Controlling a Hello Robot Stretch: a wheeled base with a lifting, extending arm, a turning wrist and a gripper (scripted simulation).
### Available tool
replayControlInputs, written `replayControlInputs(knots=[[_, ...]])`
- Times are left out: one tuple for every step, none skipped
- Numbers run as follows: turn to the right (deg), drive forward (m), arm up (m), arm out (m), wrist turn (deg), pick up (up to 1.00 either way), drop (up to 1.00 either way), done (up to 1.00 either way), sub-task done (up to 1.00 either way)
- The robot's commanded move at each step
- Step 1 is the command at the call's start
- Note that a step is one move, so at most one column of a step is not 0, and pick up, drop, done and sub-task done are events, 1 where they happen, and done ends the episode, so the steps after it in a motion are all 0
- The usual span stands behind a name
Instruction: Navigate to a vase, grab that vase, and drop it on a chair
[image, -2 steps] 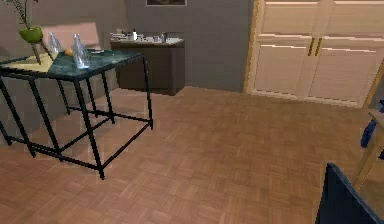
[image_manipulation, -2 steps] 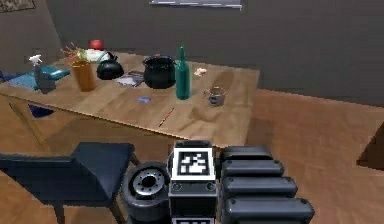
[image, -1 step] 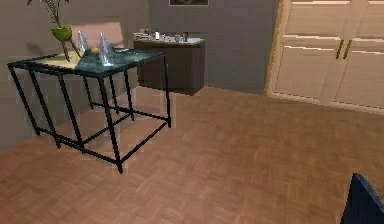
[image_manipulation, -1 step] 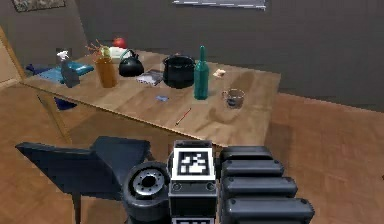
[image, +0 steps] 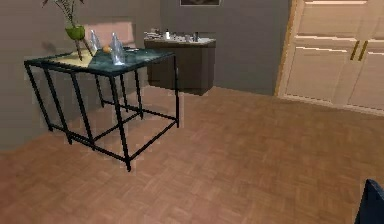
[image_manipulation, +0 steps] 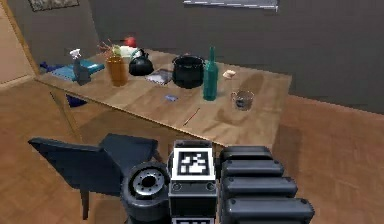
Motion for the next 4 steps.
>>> replayControlInputs(knots=[[27.0, 0.0, 0.0, 0.0, 0.0, 0.0, 0.0, 0.0, 0.0], [0.0, 0.4, 0.0, 0.0, 0.0, 0.0, 0.0, 0.0, 0.0], [45.0, 0.0, 0.0, 0.0, 0.0, 0.0, 0.0, 0.0, 0.0], [18.0, 0.0, 0.0, 0.0, 0.0, 0.0, 0.0, 0.0, 0.0]])
